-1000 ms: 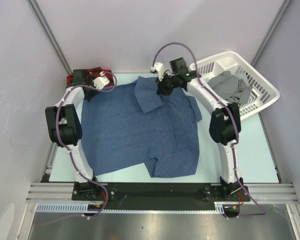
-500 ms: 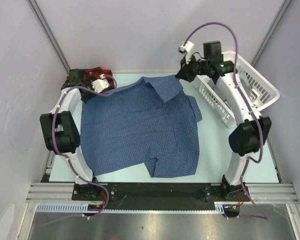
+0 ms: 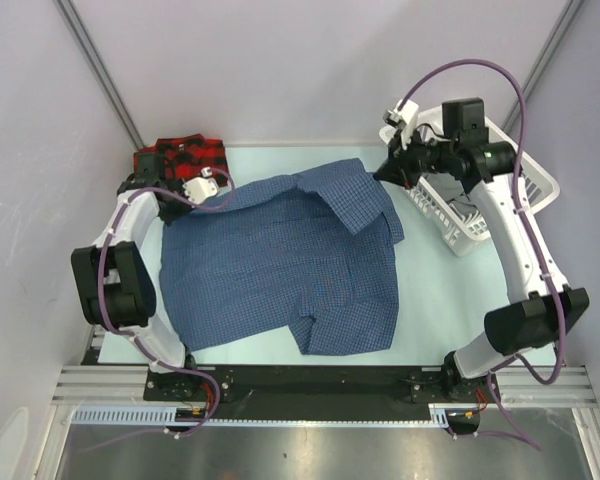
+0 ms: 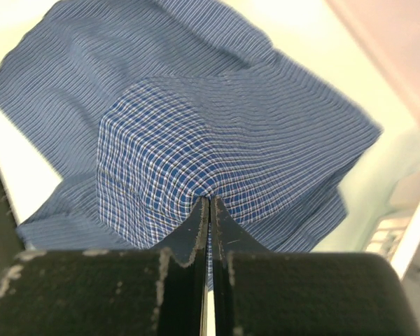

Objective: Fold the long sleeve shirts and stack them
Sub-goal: Fold the shirt

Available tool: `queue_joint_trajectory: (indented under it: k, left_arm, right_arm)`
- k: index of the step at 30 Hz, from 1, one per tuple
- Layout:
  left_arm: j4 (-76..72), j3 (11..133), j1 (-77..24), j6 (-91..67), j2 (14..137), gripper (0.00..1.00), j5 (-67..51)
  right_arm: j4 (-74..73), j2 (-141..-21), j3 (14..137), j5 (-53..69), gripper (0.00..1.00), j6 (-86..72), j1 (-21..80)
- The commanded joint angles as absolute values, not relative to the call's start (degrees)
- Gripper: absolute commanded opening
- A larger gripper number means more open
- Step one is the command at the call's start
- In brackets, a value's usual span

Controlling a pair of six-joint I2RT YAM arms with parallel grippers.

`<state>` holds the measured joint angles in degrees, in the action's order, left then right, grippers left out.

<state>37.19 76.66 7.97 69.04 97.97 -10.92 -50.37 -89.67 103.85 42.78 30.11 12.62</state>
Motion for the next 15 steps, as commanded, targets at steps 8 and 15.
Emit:
queue_joint_trajectory:
  k: [8, 15]
  left_arm:
    - [44.82, 70.93, 8.88, 72.07, 90.35, 0.0, -16.87]
    - [47.02, 65.66, 8.96, 72.95, 90.87, 0.0, -17.14]
  right_arm:
    - [-63.45, -76.91, 91.77, 44.47, 0.0, 34.62, 12.3]
    - [-64.69, -71.72, 79.2, 43.25, 0.0, 37.88, 12.66]
